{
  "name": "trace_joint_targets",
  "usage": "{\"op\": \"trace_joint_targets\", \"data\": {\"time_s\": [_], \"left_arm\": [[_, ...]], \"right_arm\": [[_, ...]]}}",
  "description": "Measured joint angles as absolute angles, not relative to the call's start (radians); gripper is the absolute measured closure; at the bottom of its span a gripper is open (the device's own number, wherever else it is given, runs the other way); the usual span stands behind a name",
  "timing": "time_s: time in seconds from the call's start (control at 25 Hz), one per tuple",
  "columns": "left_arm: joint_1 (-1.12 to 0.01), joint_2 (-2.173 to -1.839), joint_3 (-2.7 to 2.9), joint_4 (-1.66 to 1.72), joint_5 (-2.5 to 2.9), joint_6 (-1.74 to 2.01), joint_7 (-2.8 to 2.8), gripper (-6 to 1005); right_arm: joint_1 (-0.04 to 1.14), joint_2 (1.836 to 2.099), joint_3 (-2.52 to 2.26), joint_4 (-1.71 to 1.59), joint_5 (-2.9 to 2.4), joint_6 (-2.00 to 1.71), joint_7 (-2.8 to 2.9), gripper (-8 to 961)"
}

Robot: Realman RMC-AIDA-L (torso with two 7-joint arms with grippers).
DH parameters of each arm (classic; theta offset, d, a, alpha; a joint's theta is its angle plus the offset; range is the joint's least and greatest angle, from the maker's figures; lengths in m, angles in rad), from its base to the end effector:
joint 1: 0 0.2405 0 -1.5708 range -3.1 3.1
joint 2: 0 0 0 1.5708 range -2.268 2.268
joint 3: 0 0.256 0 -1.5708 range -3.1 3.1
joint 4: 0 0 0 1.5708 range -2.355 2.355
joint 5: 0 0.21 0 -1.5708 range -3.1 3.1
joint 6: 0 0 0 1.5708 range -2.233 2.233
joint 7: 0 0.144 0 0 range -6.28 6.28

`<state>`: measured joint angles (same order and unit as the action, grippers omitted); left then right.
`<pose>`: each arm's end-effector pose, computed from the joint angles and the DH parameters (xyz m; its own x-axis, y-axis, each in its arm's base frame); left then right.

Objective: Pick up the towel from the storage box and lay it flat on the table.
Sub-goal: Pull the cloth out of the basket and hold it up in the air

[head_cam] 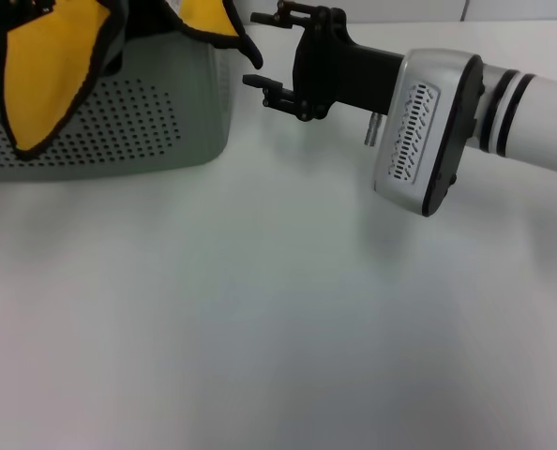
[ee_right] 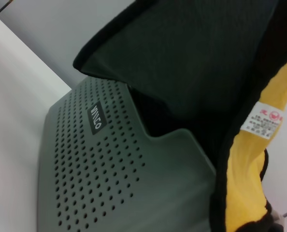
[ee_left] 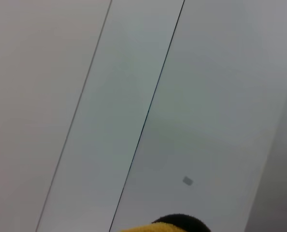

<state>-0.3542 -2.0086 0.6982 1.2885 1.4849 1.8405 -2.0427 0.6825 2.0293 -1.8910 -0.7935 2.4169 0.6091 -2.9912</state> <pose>-0.1900 0.2984 0.1527 0.5971 0.2752 0.7535 0.4699 -0.8813 -0.0505 0.1048 0.4020 -0.0799 0.7459 0.6660 -0.0104 0.4554 -0.5213 -0.7218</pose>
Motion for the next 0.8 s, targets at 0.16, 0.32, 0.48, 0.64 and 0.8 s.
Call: {"op": "trace_joint_targets", "data": {"time_s": [0.16,0.32,0.48,0.64,0.8], "left_arm": [[-0.355,-2.013,0.701,1.289,1.485,1.848,-2.040,970],[-0.350,-2.014,0.704,1.288,1.485,1.848,-2.040,969],[-0.346,-2.018,0.705,1.285,1.483,1.848,-2.039,968],[-0.346,-2.020,0.706,1.280,1.485,1.848,-2.036,967],[-0.345,-2.020,0.708,1.279,1.485,1.848,-2.036,966]], "right_arm": [[0.691,2.029,-1.889,-0.791,2.428,0.607,-2.991,354],[0.710,2.029,-1.883,-0.777,2.457,0.604,-2.991,358],[0.726,2.029,-1.886,-0.754,2.480,0.607,-2.991,440],[0.728,2.029,-1.890,-0.749,2.501,0.610,-2.991,584],[0.728,2.029,-1.890,-0.743,2.525,0.615,-2.991,686]]}}
